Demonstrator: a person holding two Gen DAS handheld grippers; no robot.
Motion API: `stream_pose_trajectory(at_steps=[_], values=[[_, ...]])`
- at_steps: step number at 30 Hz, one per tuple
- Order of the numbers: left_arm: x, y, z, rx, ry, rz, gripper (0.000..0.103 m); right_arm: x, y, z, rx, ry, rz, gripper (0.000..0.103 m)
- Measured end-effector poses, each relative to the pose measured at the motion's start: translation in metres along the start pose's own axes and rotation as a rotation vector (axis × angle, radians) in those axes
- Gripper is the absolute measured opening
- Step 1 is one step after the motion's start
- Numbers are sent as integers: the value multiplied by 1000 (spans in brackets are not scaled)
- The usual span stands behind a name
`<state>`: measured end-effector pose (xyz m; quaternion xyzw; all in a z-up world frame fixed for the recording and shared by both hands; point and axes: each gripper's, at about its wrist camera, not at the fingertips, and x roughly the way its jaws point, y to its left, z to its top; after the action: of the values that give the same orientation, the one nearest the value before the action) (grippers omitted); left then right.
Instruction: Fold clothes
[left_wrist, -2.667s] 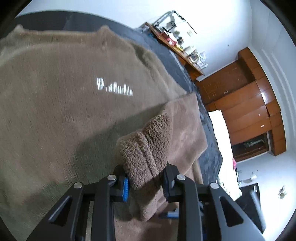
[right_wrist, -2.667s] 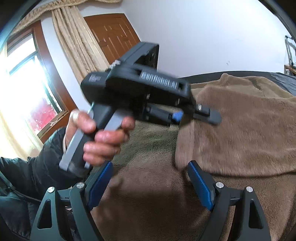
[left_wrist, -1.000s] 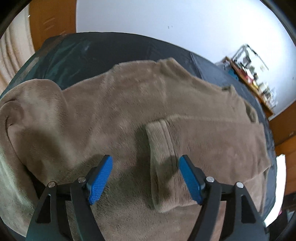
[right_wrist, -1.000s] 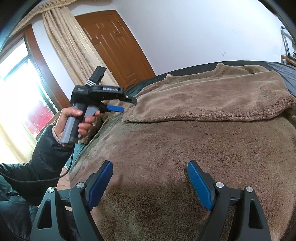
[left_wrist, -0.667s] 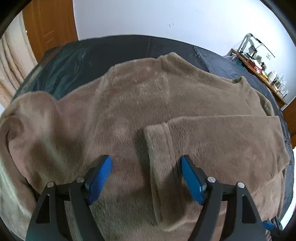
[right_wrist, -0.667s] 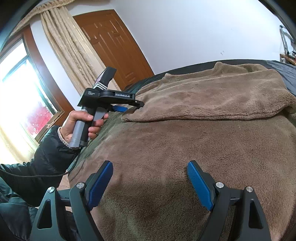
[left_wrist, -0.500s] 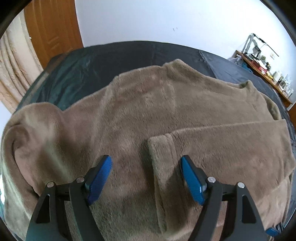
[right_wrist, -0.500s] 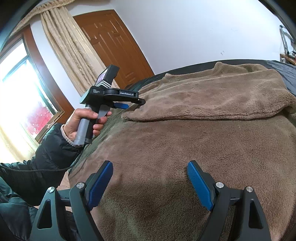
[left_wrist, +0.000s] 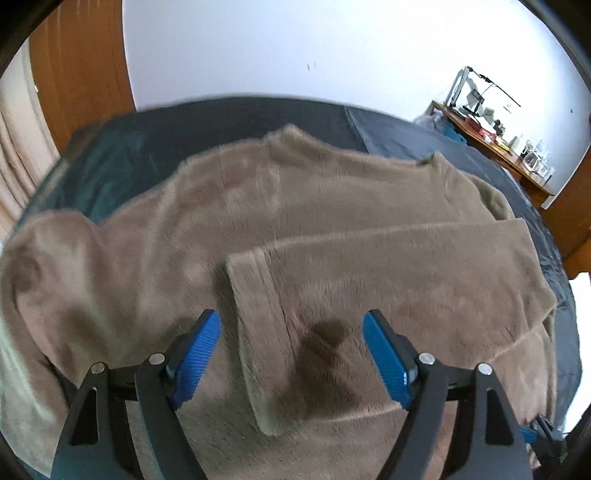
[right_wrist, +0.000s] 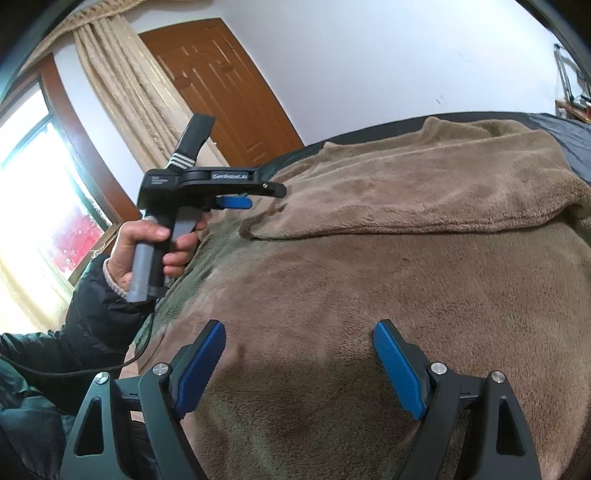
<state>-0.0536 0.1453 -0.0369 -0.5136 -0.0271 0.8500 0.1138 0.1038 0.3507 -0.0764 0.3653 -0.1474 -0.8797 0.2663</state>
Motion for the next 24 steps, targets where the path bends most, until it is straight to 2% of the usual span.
stream_pose_trajectory(at_steps=[2,5,12,14,16,17,18,21,24], values=[[11,13,5,-74,32,-47,83,0,0,0,-1,0,3,85],[15,22,16,-144,19,-108,83,0,0,-1,-6,0,4,85],[22,26,29,-188,27,-129,83,1,0,-1,-7,3,8,85],[23,25,28,-190,27,-164,83,1,0,-1,-7,4,10,85],[23,22,28,-176,35,-184,65,1,0,-1,-9,5,12,85],[24,20,29,-167,48,-185,42,1,0,-1,-9,6,14,85],[26,19,28,-166,57,-184,31,1,0,-1,-10,6,15,85],[25,11,34,-142,13,-137,27,1,0,-1,-10,7,17,85],[3,-17,39,-15,-137,-20,27,-1,0,-3,-9,5,16,85]])
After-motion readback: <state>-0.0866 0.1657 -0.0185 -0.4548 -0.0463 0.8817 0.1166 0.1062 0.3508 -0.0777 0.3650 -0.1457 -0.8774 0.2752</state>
